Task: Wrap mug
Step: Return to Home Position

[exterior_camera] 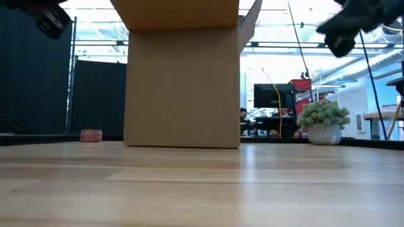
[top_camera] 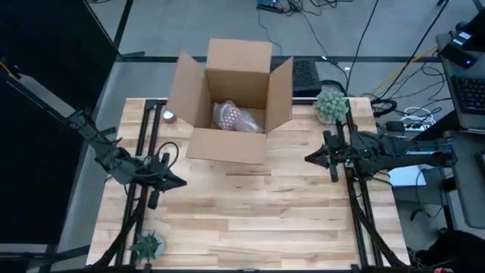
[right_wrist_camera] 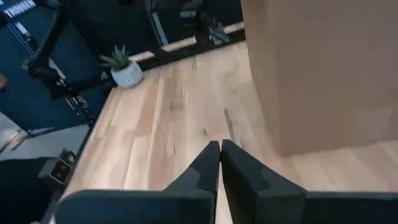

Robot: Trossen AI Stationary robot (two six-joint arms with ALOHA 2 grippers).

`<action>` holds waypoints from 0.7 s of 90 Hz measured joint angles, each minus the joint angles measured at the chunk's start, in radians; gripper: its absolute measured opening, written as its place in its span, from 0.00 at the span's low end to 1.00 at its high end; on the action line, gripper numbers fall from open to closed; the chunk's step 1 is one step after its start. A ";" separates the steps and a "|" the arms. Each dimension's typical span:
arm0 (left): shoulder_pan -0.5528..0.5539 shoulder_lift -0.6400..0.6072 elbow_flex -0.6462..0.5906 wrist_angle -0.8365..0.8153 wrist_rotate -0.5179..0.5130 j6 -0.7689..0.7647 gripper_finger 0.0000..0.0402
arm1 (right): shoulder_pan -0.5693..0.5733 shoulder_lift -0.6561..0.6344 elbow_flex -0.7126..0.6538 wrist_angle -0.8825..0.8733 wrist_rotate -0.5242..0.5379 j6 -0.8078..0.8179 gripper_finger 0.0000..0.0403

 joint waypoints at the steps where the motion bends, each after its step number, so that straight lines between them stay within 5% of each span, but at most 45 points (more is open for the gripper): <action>1: 0.005 -0.001 -0.005 0.007 0.006 0.003 0.00 | 0.000 -0.006 -0.010 0.009 0.000 0.000 0.00; 22: 0.153 -0.003 -0.088 0.151 0.192 0.057 0.00 | 0.000 -0.154 -0.221 0.210 -0.027 -0.007 0.00; 63: 0.481 -0.040 -0.252 0.361 0.485 0.164 0.00 | -0.008 -0.393 -0.390 0.272 -0.018 -0.012 0.00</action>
